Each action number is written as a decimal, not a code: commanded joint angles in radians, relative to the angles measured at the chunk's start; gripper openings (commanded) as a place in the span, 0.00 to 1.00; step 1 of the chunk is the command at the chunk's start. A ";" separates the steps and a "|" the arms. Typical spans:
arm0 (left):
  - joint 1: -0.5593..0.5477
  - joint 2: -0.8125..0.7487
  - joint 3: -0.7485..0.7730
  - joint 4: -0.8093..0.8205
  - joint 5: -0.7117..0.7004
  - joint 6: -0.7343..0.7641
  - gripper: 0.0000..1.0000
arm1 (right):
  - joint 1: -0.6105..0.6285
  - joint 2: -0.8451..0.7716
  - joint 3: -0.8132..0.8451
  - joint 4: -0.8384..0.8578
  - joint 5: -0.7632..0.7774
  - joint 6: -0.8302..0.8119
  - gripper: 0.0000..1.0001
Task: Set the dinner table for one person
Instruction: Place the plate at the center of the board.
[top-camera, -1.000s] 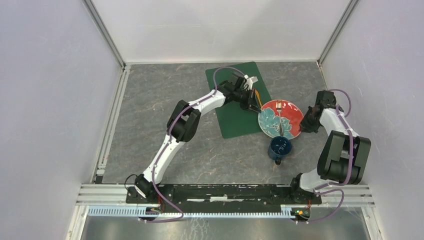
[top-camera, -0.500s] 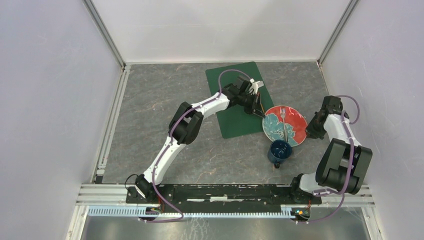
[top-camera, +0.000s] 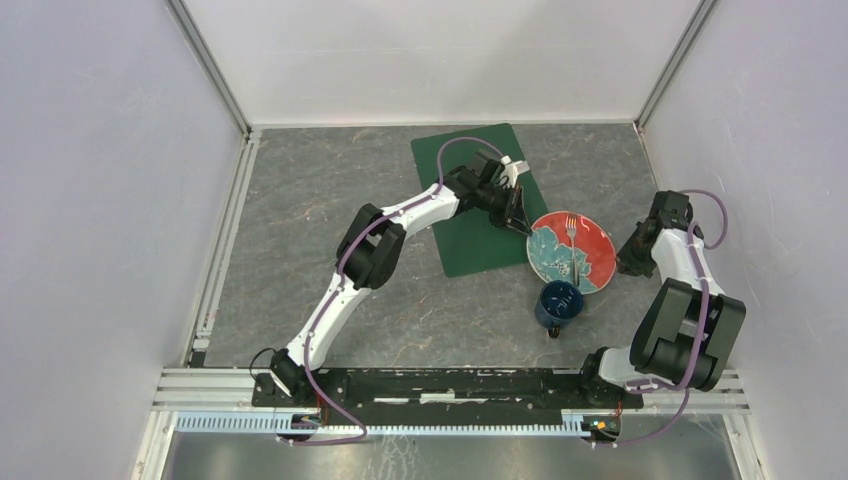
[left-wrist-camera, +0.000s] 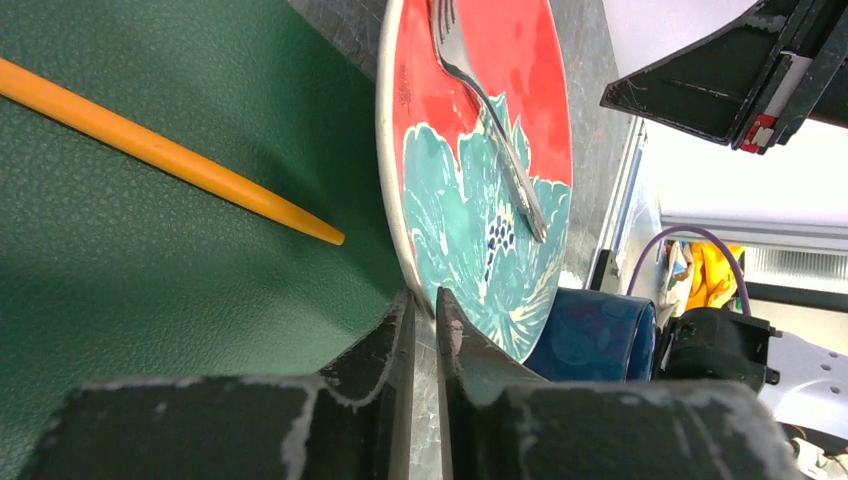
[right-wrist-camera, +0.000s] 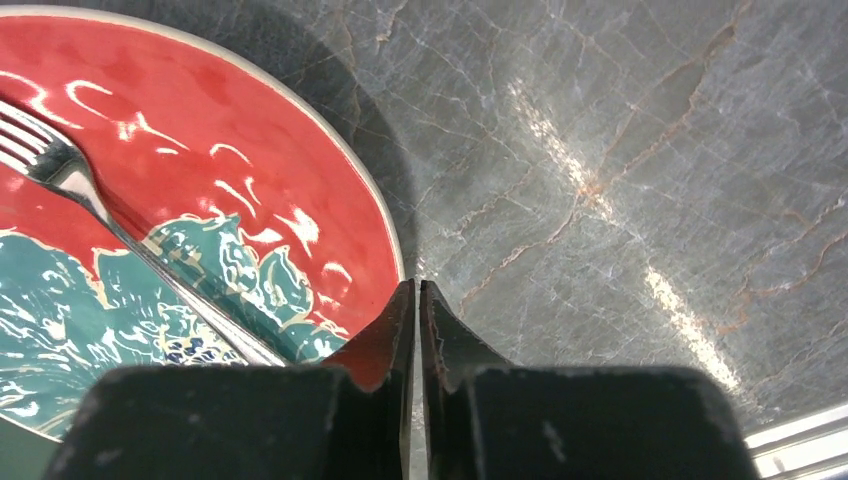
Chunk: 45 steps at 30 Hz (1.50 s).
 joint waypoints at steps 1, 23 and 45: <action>-0.001 -0.095 0.022 0.017 0.058 0.054 0.19 | -0.002 0.016 0.049 0.042 -0.023 0.010 0.14; 0.124 -0.107 -0.095 0.099 0.003 -0.041 0.35 | 0.091 0.128 0.266 0.117 -0.240 0.090 0.59; 0.204 -0.044 -0.102 0.030 -0.078 -0.089 0.28 | 0.554 0.677 0.688 0.314 -0.466 0.208 0.59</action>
